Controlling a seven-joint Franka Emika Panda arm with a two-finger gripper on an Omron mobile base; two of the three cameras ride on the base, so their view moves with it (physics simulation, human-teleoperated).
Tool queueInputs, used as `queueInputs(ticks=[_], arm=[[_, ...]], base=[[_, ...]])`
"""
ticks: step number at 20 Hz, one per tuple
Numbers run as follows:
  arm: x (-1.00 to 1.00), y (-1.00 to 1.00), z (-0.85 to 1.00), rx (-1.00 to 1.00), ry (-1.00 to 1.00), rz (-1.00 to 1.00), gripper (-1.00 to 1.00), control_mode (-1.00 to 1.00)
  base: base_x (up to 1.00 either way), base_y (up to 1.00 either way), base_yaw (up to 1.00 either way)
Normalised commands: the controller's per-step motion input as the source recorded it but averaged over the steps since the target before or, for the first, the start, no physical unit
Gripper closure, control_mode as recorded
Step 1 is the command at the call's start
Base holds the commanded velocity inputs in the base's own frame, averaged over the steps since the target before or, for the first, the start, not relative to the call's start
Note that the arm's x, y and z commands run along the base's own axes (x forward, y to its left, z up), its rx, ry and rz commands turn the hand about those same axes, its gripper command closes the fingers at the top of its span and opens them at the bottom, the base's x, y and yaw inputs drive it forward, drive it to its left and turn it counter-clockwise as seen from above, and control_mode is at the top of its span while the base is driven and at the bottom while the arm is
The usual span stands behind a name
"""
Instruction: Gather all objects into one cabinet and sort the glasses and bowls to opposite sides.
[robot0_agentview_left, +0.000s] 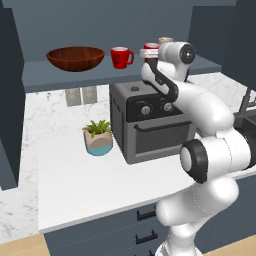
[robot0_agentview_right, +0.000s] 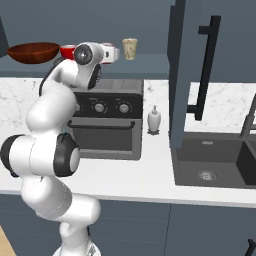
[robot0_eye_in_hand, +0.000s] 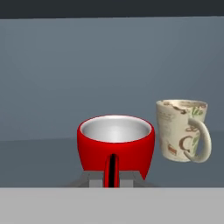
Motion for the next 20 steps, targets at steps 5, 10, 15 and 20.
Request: queueInputs(ticks=[5,10,15,20], arm=[[0.36,0.00,-0.09,0.00,0.02,-0.02,1.00,-1.00],[0.24,0.00,-0.08,0.00,0.00,-0.01,1.00,-1.00],[0.12,0.00,-0.09,0.00,0.00,-0.01,1.00,-1.00],[0.02,0.00,-0.10,0.00,0.00,-0.02,-1.00,-1.00]], base=[[0.00,0.00,0.00],[0.00,0.00,0.00],[0.00,0.00,0.00],[0.00,0.00,0.00]])
